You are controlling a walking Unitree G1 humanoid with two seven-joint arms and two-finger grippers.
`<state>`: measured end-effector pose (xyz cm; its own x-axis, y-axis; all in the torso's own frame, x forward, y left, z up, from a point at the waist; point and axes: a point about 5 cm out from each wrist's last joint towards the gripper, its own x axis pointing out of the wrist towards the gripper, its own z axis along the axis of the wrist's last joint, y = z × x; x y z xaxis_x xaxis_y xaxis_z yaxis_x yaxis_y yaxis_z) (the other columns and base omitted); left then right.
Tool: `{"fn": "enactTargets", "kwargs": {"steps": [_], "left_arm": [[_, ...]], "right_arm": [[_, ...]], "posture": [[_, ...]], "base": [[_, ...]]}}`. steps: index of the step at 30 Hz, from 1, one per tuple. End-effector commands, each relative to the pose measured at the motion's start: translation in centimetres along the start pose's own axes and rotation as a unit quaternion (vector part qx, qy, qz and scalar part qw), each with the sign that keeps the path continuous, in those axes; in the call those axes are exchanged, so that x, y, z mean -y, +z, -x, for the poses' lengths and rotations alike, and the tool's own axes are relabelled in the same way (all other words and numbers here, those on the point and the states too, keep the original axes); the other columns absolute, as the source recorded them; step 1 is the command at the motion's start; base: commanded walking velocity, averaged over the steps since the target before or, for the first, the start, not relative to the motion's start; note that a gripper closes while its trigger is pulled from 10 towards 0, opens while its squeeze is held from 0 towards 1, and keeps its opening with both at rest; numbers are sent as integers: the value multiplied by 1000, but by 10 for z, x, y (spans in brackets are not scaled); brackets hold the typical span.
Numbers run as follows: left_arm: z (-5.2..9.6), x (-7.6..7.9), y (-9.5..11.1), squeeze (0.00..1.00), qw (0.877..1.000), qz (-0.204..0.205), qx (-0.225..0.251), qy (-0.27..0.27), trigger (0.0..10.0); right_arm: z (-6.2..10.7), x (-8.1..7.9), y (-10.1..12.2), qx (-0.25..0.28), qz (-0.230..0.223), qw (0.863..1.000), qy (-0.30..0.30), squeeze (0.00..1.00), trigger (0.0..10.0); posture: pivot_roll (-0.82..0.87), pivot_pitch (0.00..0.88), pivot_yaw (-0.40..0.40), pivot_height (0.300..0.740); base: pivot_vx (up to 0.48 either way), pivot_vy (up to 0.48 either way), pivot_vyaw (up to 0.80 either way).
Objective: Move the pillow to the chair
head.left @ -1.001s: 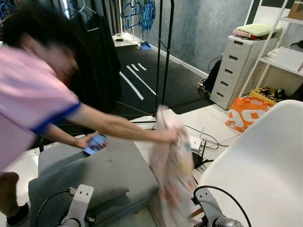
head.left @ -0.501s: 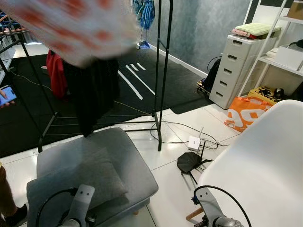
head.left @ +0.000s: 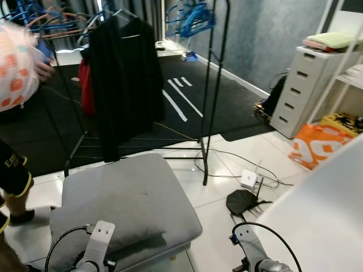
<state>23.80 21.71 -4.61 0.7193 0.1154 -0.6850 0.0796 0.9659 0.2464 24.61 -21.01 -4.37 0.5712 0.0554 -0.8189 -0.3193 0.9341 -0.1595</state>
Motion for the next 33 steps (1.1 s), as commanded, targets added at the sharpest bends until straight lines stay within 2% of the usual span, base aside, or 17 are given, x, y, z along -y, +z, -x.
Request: {"fn": "enactTargets", "kwargs": {"steps": [1,10,13,17,31,33], "left_arm": [[1,3,-3,0,1000,-6,-5,-6,10000],[0,5,-2,0,1000,-7,-4,-12,10000],[0,6,-3,0,1000,-16,-6,-18,10000],[1,8,-4,0,1000,-10,-7,-18,10000],[0,18,-2,0,1000,4,-1,-18,10000],[1,15,-3,0,1000,0,-2,-20,10000]], "right_arm": [[0,0,-5,-6,-4,1000,1,0,10000],[0,0,-6,-5,-18,1000,-2,0,10000],[0,1,-6,-5,-23,1000,-12,0,10000],[1,2,-6,-7,-20,1000,-15,0,10000],[1,2,-8,-10,-15,1000,-20,0,10000],[1,2,-8,-10,-16,1000,-20,0,10000]], "posture": [[-134,29,-42,740],[-133,29,-43,740],[-132,26,-43,740],[-133,22,-44,740],[-132,14,-44,740],[-133,16,-42,740]], "base": [[0,0,638],[0,0,653],[0,-480,0],[0,-480,0],[0,0,0],[0,0,0]]}}
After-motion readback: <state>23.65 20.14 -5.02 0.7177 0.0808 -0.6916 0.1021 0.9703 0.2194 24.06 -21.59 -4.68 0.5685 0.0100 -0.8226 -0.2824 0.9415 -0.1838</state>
